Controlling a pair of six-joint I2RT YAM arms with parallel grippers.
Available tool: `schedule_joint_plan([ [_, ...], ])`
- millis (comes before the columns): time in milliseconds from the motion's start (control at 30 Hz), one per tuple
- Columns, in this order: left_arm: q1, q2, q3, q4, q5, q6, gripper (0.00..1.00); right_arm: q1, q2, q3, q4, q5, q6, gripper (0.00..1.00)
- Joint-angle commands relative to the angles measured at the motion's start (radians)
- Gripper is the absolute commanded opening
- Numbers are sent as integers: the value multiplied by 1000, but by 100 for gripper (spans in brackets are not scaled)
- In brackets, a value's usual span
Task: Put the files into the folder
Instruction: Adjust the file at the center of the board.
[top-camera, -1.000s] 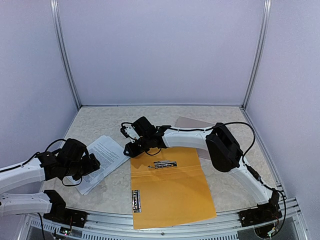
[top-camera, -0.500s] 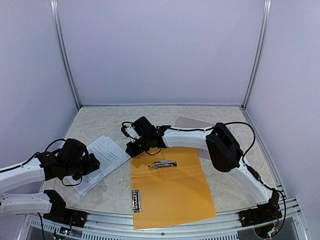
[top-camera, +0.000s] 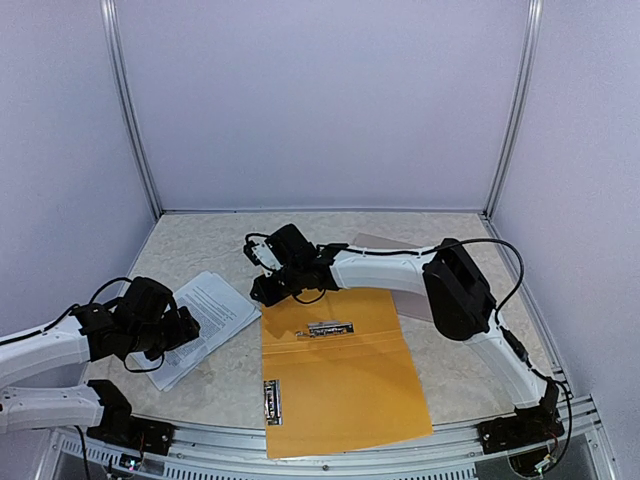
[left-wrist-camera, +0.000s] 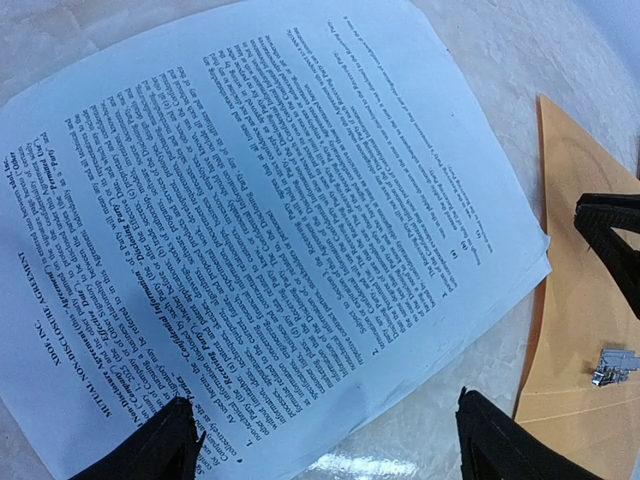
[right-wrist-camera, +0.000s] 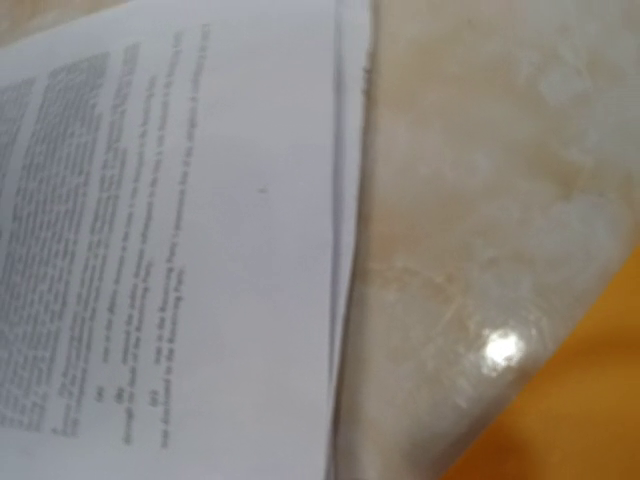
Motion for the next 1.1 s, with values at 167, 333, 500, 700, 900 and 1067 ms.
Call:
schedule_joint_plan([
  [167,-3,-2,-10,-7,-18,2,86,24,-14,-22,-5,-7,22,31],
  [333,-3,-11,-12,-15,-18,1,86,31,16,-3,-11,-14,29,29],
  [500,-3,-20,-14,-23,-18,-6,86,40,36,4,-23,-10,34,27],
  [700,-3,-30,-17,-23,-19,-8,86,46,58,5,-25,-3,39,25],
  [900,-3,-30,-16,-23,-19,-8,86,47,79,19,-31,8,42,24],
  [1067,-3,-30,-17,-23,-19,-7,86,48,77,19,-28,12,48,16],
])
